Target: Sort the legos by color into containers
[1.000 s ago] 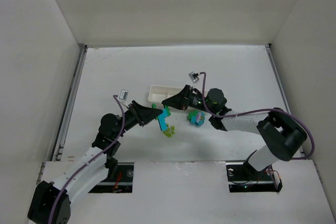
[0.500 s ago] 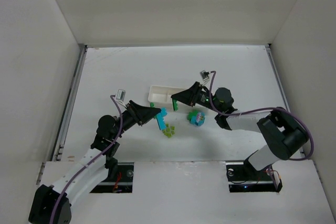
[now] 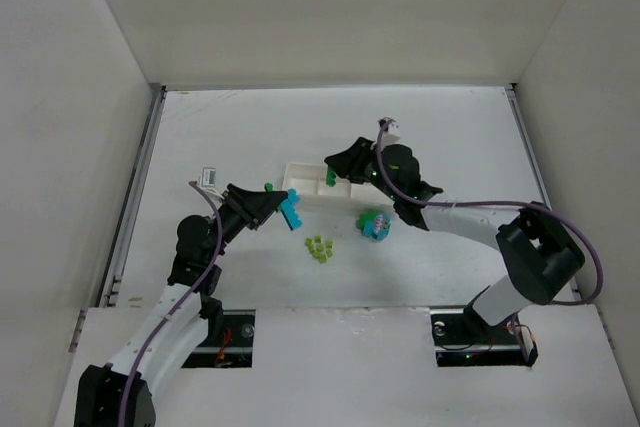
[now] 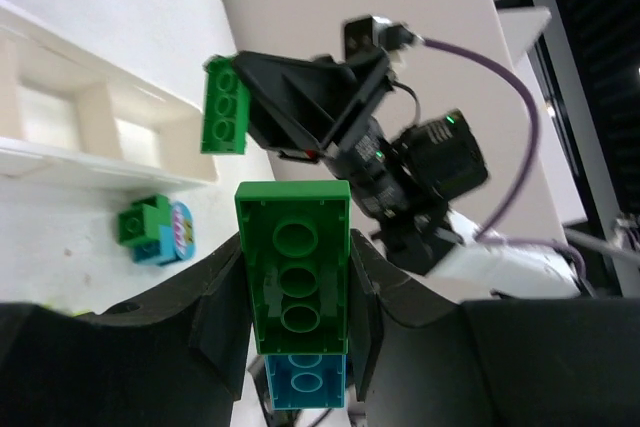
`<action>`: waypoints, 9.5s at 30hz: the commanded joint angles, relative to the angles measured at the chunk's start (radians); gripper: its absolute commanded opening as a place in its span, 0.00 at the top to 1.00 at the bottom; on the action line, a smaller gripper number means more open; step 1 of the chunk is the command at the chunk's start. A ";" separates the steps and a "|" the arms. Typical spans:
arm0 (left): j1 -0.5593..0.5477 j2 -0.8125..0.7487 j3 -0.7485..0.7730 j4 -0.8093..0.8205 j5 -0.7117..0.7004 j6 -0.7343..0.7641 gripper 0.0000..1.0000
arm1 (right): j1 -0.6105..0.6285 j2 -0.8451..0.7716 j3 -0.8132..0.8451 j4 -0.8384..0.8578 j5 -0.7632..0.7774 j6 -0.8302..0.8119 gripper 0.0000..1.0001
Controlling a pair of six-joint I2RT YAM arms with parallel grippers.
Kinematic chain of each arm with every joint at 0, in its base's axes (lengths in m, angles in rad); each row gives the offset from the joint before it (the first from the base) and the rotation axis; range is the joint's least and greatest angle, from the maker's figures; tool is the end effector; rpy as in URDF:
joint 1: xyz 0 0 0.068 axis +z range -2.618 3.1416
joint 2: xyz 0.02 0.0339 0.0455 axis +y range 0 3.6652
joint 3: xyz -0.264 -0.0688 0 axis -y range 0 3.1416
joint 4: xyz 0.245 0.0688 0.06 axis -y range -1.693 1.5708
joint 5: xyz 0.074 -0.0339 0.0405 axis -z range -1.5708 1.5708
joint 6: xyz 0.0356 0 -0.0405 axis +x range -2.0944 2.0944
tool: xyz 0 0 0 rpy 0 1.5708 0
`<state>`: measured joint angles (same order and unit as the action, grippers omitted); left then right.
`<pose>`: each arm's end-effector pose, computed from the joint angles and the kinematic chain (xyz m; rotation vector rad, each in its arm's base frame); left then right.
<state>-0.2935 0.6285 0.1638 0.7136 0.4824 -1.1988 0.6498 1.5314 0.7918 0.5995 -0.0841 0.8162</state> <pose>0.1433 -0.0605 0.2386 -0.2240 1.5202 -1.5436 0.2684 0.2077 0.2412 0.0864 1.8509 1.1344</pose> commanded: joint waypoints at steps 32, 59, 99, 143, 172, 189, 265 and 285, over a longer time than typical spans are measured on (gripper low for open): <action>0.047 0.065 0.031 0.021 -0.031 0.119 0.85 | 0.182 0.251 0.331 -0.395 0.733 -0.186 0.49; -0.061 0.162 0.022 0.310 -0.024 -0.093 0.84 | 0.198 -0.128 -0.140 0.288 -0.100 0.139 0.24; -0.051 0.151 0.000 0.336 -0.027 -0.145 0.84 | 0.202 -0.014 -0.118 0.548 -0.209 0.284 0.34; -0.045 -0.001 0.003 -0.020 -0.033 0.079 0.60 | 0.184 0.056 -0.109 0.507 -0.134 0.310 0.63; -0.072 -0.056 -0.007 -0.043 -0.051 0.087 0.94 | 0.089 0.042 -0.120 0.494 -0.180 0.333 0.62; 0.063 -0.073 0.092 -0.111 -0.085 0.107 0.93 | 0.080 0.134 0.059 0.128 -0.065 0.190 0.61; -0.048 0.074 0.036 0.081 -0.114 -0.030 0.89 | 0.161 0.055 -0.059 0.516 -0.348 0.311 0.34; -0.051 0.073 0.025 0.092 -0.111 -0.030 0.88 | 0.149 0.042 -0.095 0.572 -0.315 0.343 0.71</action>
<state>-0.3389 0.7113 0.2039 0.7460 0.3649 -1.2316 0.8013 1.6108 0.7036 1.0611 -0.4149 1.1469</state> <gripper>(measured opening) 0.344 0.430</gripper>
